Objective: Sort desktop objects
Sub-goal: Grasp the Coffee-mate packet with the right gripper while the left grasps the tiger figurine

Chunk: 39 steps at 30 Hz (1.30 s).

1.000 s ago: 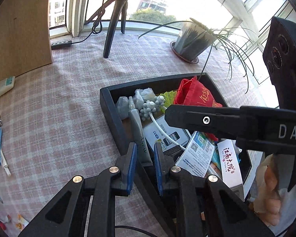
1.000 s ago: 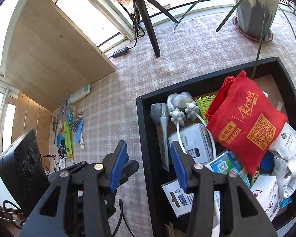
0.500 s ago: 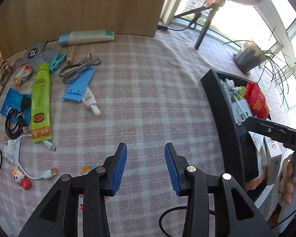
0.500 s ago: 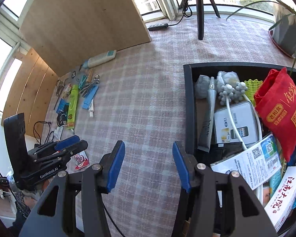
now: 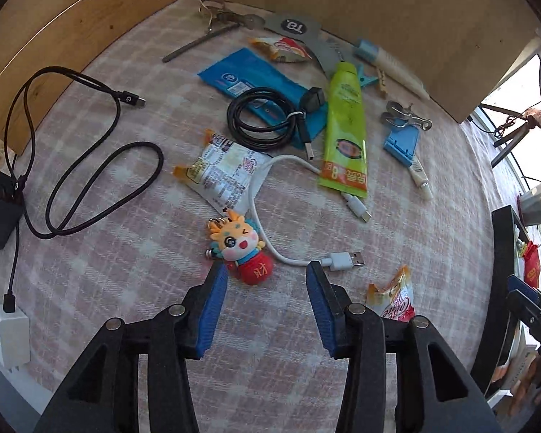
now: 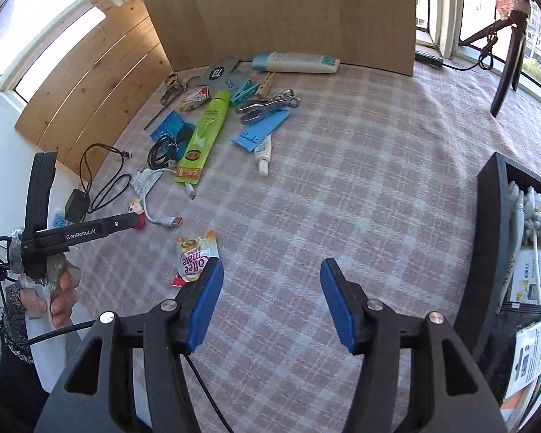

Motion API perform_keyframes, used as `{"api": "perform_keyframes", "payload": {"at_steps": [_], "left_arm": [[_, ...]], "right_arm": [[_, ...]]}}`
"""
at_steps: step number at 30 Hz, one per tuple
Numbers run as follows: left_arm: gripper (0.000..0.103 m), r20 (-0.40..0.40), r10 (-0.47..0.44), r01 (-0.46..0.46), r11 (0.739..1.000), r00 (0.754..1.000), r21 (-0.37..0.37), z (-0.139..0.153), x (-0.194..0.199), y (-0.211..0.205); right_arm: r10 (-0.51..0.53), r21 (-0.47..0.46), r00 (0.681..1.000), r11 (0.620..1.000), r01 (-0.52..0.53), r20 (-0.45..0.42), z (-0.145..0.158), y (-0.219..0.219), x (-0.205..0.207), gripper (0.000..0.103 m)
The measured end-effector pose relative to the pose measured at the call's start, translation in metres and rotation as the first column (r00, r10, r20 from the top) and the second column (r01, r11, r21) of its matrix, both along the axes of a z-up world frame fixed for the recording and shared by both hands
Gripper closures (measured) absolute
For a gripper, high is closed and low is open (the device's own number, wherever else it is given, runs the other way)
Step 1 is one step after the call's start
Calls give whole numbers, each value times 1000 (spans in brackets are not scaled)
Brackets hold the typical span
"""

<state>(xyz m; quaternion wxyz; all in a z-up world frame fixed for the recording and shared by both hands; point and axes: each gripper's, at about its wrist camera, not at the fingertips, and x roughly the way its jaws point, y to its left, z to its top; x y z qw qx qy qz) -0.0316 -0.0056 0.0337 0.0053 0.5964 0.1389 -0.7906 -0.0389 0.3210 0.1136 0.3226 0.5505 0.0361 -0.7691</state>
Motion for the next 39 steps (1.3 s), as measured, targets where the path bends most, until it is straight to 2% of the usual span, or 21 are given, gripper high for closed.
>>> {"api": "perform_keyframes", "payload": {"at_steps": [5,7,11,14,19,24,26,30,33,35,39], "left_arm": [[54,21,36,-37,999,999,36,-8,0,-12],[54,19,43,-44,999,999,27,-9,-2,-12],[53,16,44,-44,999,999,10,-13,-7,-10],[52,10,43,-43,999,999,4,-15,-9,-10],[52,-5,43,-43,999,999,-19,-21,-5,-16],[51,-18,49,-50,999,999,-13,-21,-1,-24],[51,-21,54,-54,998,998,-11,-21,0,-26],[51,-33,44,-44,999,999,-25,-20,7,-29],[52,-38,38,-39,998,999,-41,-20,10,-29],[54,-46,28,-32,997,999,-70,-18,13,-28],[58,-56,22,-27,996,998,-80,-17,17,-28]], "right_arm": [[107,40,990,993,-111,93,-19,-48,9,47],[115,53,983,991,-123,140,-29,-63,10,47],[112,117,983,985,-130,144,-45,-89,15,47],[140,130,978,978,-161,157,-54,-105,20,47],[170,237,980,952,-191,107,-66,-122,30,46],[208,266,974,937,-226,94,-69,-127,37,35],[248,282,965,923,-262,83,-72,-132,43,25],[307,343,952,893,-290,5,-76,-138,58,23],[309,336,951,896,-291,0,-75,-135,58,25],[306,346,952,894,-284,-9,-73,-131,54,39],[284,330,959,905,-269,2,-71,-119,42,43]]}}
